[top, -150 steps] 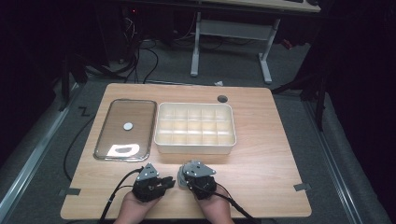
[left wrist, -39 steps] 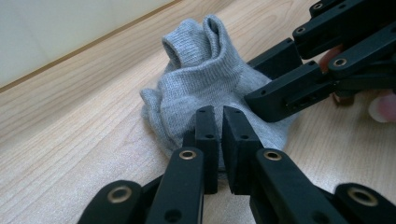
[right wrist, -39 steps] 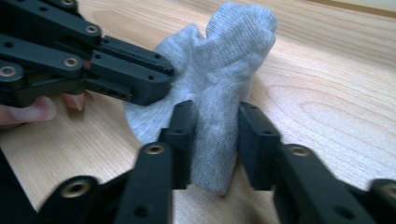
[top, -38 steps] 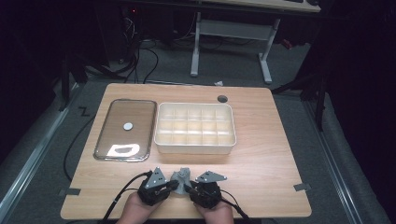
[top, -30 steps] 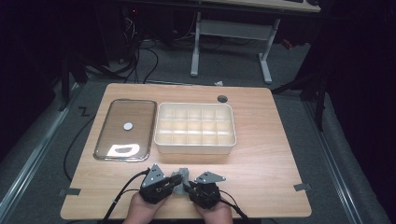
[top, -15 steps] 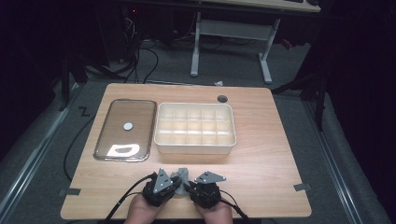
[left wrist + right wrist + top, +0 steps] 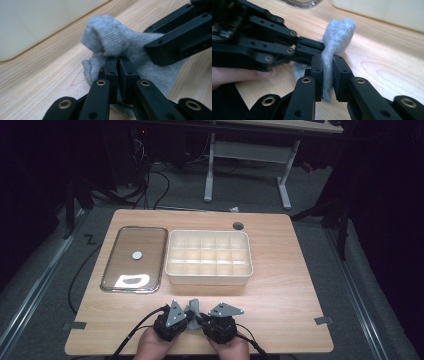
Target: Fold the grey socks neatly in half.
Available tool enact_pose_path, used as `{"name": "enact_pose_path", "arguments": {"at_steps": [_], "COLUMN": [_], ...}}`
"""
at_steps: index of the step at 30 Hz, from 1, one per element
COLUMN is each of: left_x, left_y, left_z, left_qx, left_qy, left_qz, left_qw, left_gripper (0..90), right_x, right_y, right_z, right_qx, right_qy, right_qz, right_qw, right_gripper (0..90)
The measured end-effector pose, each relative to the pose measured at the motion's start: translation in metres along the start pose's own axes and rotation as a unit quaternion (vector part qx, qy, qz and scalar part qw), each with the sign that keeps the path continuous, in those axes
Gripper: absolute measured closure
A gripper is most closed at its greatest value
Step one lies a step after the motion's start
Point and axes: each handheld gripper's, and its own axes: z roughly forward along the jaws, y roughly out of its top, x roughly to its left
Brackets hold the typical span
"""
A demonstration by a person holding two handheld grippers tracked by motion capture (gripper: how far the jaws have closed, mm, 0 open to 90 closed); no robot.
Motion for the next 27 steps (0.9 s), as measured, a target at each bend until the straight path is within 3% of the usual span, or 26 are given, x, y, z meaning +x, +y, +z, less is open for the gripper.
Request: {"name": "enact_pose_path", "arguments": {"at_steps": [1,4,7,10,12,13,17,19,27], "left_x": [0.0,0.001,0.001,0.001,0.001,0.001,0.0,0.0,0.0], "left_y": [0.0,0.0,0.0,0.0,0.0,0.0,0.0,0.0,0.0], "left_z": [0.0,0.0,0.0,0.0,0.0,0.0,0.0,0.001,0.001], "left_qx": [0.0,0.0,0.0,0.001,0.0,0.0,0.001,0.001,0.001], "left_qy": [0.0,-0.002,-0.003,-0.003,-0.003,-0.003,-0.001,-0.001,-0.001], "left_qz": [-0.002,-0.006,-0.006,-0.005,-0.004,-0.004,-0.002,-0.001,-0.002], "left_qw": [1.0,1.0,1.0,1.0,1.0,1.0,1.0,1.0,1.0], "left_gripper": [86.3,86.3,86.2,86.2,86.1,86.0,85.8,85.7,85.7], "right_x": [0.004,0.002,-0.006,-0.014,-0.019,-0.023,-0.022,-0.016,-0.01], "right_y": [0.003,0.006,0.008,0.007,0.006,0.003,-0.001,-0.005,-0.005], "right_z": [0.002,0.003,-0.004,-0.017,-0.019,-0.017,-0.009,-0.001,0.013], "right_qx": [0.002,0.009,0.008,-0.009,-0.004,0.01,0.022,0.021,0.03], "right_qy": [-0.002,0.004,-0.006,-0.04,-0.064,-0.076,-0.093,-0.103,-0.096], "right_qz": [-0.014,-0.012,-0.005,-0.004,-0.005,-0.007,-0.016,-0.024,-0.022], "right_qw": [0.9999,0.9999,0.9999,0.9991,0.9979,0.997,0.9953,0.9941,0.9947], "right_gripper": [80.7,79.4,76.4,75.0,74.8,74.6,77.4,84.4,90.0]}}
